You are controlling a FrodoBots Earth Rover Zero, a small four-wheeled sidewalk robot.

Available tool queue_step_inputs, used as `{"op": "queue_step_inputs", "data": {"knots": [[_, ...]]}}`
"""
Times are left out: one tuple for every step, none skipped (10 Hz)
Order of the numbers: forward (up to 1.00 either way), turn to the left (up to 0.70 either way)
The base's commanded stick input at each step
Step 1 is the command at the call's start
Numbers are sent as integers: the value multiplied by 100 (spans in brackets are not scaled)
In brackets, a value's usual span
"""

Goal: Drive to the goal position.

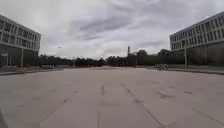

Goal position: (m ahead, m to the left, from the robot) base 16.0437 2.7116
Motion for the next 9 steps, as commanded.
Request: {"op": "queue_step_inputs", "data": {"knots": [[70,0],[70,0],[70,0],[70,0],[70,0],[70,0],[70,0],[70,0],[70,0]]}}
